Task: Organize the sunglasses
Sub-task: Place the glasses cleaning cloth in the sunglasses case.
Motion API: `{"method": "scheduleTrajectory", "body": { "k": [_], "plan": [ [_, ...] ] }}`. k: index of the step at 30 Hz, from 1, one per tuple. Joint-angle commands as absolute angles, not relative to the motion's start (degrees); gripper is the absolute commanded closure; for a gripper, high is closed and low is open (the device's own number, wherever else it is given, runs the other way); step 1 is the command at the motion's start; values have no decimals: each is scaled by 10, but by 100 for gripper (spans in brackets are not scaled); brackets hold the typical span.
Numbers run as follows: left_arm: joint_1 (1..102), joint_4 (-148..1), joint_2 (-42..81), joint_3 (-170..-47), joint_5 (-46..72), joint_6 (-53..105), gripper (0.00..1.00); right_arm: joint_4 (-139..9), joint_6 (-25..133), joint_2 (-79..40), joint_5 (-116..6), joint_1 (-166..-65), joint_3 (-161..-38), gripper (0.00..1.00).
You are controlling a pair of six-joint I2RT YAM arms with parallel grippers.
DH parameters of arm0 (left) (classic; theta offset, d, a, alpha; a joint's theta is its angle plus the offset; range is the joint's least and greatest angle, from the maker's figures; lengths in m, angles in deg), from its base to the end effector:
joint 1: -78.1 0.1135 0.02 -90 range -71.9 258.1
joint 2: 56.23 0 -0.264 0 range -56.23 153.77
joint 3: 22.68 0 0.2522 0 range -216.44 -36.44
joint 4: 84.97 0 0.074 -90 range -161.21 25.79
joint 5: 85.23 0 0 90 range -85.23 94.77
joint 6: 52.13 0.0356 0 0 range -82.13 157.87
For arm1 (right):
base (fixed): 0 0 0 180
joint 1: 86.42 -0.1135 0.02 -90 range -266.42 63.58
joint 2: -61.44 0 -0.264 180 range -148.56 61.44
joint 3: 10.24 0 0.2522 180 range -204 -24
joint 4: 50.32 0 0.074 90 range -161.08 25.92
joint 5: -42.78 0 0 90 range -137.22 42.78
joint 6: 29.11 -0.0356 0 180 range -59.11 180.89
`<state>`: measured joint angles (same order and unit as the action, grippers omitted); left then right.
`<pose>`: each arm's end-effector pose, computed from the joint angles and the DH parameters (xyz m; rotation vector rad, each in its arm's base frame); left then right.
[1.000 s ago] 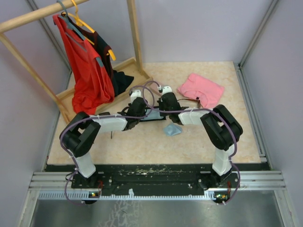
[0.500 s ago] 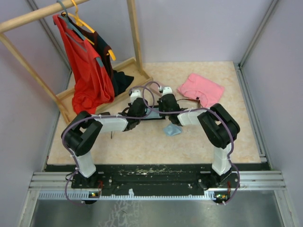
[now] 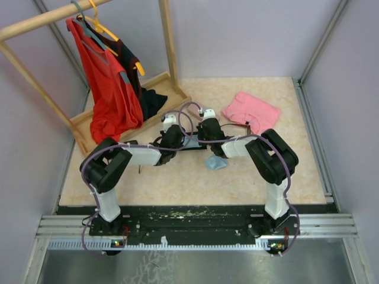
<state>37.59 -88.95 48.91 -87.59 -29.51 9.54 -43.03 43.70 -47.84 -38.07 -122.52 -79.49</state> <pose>0.2905 -0.2218 0.1443 -0.1015 2.0795 -0.0659 0.3201 0.2264 0.1415 -0.2612 2.1415 0.3735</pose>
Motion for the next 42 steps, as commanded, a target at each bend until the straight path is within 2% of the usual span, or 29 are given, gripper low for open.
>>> {"method": "scheduleTrajectory", "body": {
  "k": [1, 28, 30, 41, 42],
  "plan": [
    [382, -879, 503, -868, -340, 111, 99, -415, 440, -482, -341, -1215, -788, 100],
    [383, -865, 528, -897, -379, 108, 99, -413, 437, -489, -327, -1210, -788, 100],
    [383, -864, 530, -899, -379, 110, 95, -412, 437, -491, -329, -1210, -789, 100],
    [383, -848, 501, -894, -373, 110, 72, -416, 441, -452, -336, -1210, -780, 74],
    [382, -845, 496, -894, -370, 110, 70, -416, 441, -446, -337, -1211, -778, 68]
  ]
}}
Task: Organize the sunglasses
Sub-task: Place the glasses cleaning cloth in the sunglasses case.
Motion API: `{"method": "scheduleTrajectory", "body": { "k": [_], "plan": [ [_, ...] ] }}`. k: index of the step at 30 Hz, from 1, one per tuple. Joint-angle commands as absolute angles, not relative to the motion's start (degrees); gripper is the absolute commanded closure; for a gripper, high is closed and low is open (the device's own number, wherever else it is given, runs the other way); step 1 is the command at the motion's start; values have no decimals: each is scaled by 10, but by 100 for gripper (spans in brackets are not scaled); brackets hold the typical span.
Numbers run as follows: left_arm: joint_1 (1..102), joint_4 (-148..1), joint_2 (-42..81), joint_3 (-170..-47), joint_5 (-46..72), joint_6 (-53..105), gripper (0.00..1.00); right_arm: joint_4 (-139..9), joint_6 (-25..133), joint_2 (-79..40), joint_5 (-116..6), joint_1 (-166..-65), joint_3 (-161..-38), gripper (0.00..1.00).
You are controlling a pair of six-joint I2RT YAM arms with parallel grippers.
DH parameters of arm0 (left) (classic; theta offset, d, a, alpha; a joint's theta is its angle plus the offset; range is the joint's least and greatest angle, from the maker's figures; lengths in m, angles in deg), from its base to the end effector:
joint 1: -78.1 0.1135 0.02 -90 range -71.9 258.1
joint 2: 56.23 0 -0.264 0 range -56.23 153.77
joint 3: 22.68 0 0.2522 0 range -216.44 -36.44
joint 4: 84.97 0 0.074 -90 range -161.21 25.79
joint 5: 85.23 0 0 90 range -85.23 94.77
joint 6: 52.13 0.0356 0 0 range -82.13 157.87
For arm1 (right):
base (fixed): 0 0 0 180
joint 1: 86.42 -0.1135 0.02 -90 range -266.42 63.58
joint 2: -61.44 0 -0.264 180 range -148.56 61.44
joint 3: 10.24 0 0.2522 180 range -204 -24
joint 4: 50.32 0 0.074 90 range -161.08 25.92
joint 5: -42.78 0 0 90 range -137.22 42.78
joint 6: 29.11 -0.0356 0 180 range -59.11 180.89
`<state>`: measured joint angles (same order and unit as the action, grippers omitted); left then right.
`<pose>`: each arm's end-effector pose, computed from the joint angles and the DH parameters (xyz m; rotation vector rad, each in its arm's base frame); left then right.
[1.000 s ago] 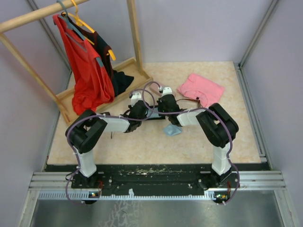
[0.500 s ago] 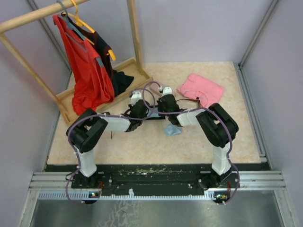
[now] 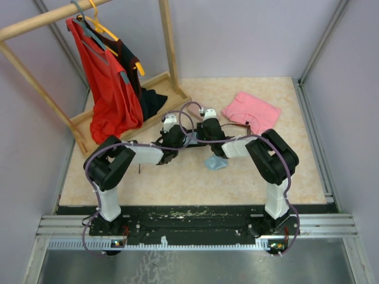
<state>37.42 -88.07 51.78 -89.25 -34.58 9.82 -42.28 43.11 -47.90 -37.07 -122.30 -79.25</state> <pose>0.2955 -0.2243 0.1347 -0.1266 2.0675 0.0447 0.3212 0.2246 0.1411 -0.2336 2.1335 0.3632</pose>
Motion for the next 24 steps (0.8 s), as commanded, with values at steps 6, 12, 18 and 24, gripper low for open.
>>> {"method": "scheduleTrajectory", "body": {
  "k": [6, 12, 18, 24],
  "plan": [
    [382, -826, 462, -882, -354, 92, 62, -421, 445, -401, -338, -1210, -757, 63],
    [382, -804, 406, -857, -348, 73, 55, -434, 450, -343, -343, -1210, -733, 54],
    [382, -787, 360, -829, -342, 61, 51, -467, 447, -281, -332, -1210, -714, 51],
    [384, -755, 330, -818, -332, 48, 48, -512, 405, -249, -338, -1210, -709, 47]
  ]
}}
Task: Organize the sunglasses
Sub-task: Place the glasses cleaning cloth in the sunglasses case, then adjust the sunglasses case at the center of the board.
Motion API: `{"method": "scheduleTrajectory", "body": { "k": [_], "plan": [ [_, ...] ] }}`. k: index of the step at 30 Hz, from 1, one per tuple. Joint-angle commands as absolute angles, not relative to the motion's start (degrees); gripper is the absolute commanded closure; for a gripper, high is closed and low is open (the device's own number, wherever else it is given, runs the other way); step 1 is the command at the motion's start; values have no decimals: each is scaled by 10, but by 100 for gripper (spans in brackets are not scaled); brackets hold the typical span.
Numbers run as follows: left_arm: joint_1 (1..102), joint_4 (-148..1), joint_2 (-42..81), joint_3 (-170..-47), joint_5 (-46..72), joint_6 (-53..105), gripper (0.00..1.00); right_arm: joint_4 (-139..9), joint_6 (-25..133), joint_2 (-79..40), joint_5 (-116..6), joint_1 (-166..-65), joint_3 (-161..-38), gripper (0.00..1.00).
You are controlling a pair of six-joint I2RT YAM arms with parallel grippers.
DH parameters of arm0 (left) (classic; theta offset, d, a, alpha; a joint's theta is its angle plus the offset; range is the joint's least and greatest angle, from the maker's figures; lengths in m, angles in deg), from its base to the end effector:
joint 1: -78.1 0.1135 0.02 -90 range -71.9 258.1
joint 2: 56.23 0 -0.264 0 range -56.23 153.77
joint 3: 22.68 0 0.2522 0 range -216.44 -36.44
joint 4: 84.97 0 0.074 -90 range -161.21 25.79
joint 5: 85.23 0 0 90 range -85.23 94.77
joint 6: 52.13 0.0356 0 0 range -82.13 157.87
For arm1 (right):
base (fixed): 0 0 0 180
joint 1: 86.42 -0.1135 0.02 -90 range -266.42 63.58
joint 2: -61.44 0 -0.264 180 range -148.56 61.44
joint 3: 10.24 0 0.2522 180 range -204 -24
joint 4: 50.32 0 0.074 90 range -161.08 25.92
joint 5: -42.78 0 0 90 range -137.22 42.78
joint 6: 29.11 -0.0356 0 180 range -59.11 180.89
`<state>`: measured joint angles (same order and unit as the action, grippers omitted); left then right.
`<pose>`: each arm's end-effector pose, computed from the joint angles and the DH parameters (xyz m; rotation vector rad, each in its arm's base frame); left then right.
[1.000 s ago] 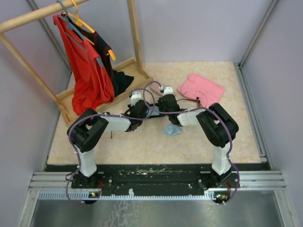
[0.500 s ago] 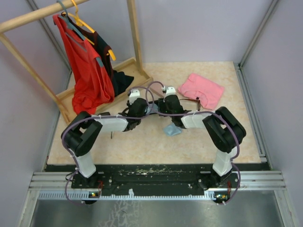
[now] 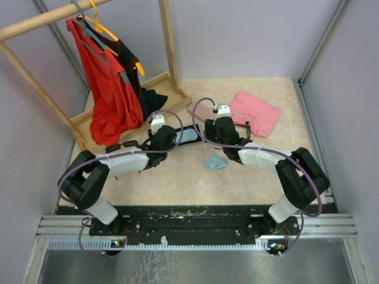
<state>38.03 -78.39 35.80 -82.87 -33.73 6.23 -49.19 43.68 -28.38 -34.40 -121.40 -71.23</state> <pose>0.2618 -0.1912 0.1810 -0.1943 2.0696 0.0000 0.2801 0.1864 0.2054 -0.1794 2.0504 0.3388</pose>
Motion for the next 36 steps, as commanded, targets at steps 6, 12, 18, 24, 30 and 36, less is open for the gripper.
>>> {"method": "scheduleTrajectory", "body": {
  "k": [6, 12, 18, 24, 30, 36],
  "plan": [
    [387, -716, 280, -815, -311, 39, 45, -535, 253, -231, -332, -1220, -696, 40],
    [389, -669, 246, -808, -296, 21, 44, -539, 79, -268, -315, -1255, -702, 38],
    [389, -663, 195, -773, -288, 14, 43, -538, -57, -285, -244, -1303, -697, 38],
    [390, -656, 181, -767, -284, 14, 43, -542, -109, -343, -270, -1305, -723, 38],
    [390, -650, 170, -766, -286, 18, 43, -514, -113, -392, -288, -1304, -747, 40],
    [390, -642, 155, -764, -287, 22, 43, -497, -119, -399, -284, -1304, -751, 44]
  ]
}}
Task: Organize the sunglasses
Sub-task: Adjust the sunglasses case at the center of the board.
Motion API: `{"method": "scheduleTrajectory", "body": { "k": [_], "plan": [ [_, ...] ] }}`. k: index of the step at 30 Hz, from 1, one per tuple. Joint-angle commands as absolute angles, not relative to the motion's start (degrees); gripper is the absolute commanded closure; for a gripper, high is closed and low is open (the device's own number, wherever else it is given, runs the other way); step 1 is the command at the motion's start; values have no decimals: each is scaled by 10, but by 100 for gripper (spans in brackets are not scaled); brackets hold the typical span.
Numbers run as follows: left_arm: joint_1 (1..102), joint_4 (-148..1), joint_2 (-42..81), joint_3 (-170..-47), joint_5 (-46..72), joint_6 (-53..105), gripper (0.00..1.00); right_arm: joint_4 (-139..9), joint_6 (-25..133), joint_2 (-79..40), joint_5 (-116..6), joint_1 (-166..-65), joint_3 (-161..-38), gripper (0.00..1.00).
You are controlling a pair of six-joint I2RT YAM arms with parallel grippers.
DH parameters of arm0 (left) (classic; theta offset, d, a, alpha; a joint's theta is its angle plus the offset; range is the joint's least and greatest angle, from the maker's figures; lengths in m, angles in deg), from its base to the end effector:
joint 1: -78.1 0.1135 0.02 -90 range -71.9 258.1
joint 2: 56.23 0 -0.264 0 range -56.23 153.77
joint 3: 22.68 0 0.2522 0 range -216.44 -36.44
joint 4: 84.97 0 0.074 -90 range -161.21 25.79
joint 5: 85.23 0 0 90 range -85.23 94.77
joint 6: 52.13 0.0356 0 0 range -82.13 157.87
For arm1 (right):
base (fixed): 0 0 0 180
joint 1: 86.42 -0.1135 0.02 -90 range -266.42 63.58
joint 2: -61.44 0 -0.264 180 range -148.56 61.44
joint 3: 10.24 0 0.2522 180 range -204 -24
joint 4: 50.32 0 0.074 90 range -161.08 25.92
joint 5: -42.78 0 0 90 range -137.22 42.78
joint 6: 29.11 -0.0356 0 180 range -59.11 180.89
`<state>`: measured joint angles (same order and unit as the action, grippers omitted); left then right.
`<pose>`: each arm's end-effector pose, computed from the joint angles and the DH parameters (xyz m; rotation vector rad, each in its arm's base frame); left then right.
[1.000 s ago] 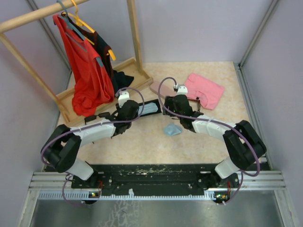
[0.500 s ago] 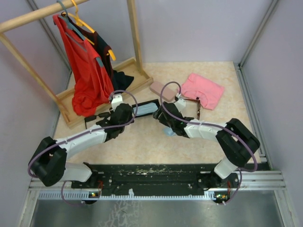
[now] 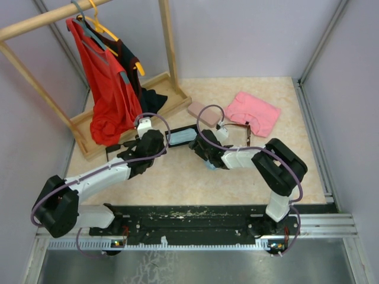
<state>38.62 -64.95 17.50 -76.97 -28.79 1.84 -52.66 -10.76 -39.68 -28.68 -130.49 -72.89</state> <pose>0.2162 -0.1526 0.2171 -0.2366 2.1176 -0.1068 0.2593 0.2353 0.1452 0.7253 2.2241 0.7016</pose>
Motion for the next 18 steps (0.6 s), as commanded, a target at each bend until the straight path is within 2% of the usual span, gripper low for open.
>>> {"method": "scheduleTrajectory", "body": {
  "k": [1, 10, 18],
  "plan": [
    [390, -641, 153, -763, -287, 22, 43, -499, -118, -393, -283, -1304, -749, 46],
    [390, -638, 122, -756, -290, 27, 43, -473, -140, -344, -276, -1306, -718, 46],
    [390, -626, 104, -751, -291, 22, 43, -469, -170, -398, -294, -1305, -761, 44]
  ]
}}
